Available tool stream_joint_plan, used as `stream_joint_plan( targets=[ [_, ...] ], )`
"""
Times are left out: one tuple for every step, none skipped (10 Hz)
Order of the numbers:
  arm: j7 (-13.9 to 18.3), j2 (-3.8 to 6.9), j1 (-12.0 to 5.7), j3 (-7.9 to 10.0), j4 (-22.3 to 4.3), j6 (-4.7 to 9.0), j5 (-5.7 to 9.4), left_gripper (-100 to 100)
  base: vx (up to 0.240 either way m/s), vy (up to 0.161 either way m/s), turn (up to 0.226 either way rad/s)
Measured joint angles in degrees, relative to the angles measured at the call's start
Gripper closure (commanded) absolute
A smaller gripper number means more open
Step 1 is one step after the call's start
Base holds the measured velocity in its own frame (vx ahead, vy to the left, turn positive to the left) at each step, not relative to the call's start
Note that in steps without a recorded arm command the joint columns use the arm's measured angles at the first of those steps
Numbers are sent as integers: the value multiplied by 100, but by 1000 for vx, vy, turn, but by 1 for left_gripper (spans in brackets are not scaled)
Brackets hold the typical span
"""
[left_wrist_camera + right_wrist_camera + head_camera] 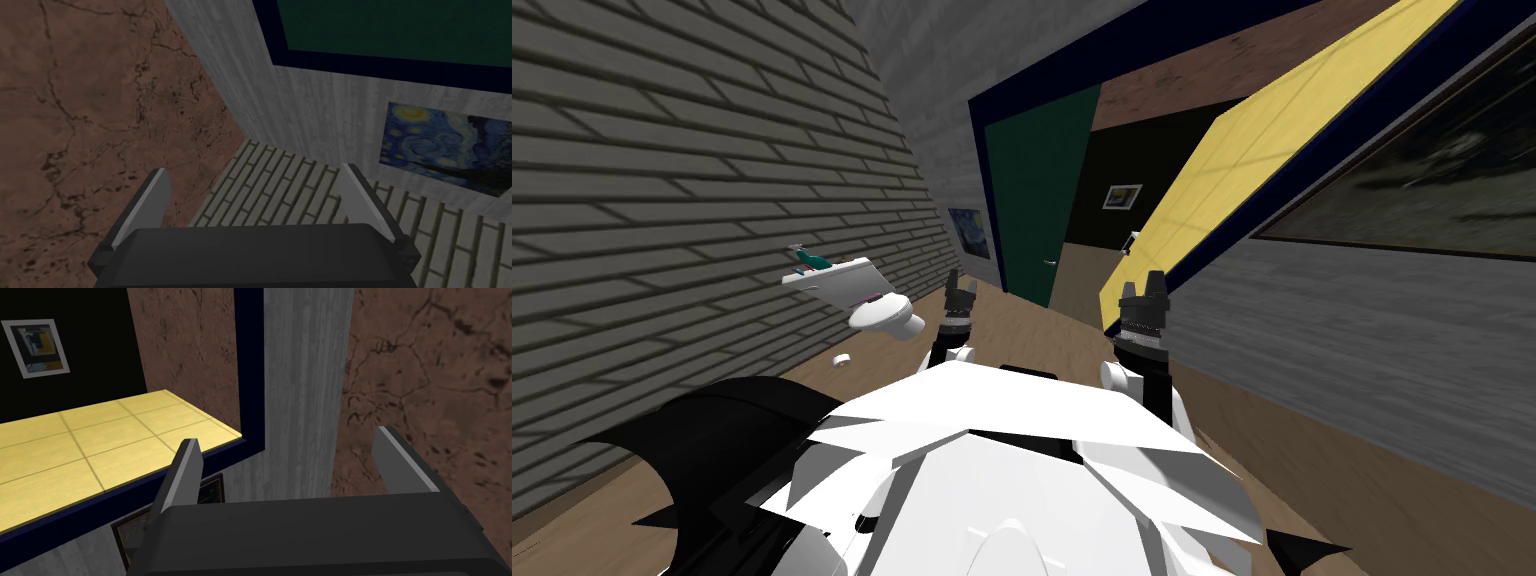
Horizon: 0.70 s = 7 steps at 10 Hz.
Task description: Push the door open
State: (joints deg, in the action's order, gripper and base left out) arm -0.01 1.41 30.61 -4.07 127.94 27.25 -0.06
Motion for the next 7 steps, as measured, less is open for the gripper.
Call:
stream_joint_plan(
  targets=[
    [-3, 23, -48, -11, -98, 1, -5, -100, 169, -20, -46],
    [3, 60, -76, -12, -213, 26, 0, -100, 149, -31, -32],
    [5, 83, -84, -32, -294, 49, -5, -100, 136, -25, -35],
    [18, 124, -146, -17, -429, 68, 6, -100, 178, -19, -46],
    [38, 170, -165, -11, -573, 119, 18, -100, 191, -23, -51],
    [24, 168, -179, -66, -704, 165, -5, -100, 145, -35, -39],
    [13, 178, -237, -80, -801, 159, -11, -100, 116, -22, -34]
  ],
)
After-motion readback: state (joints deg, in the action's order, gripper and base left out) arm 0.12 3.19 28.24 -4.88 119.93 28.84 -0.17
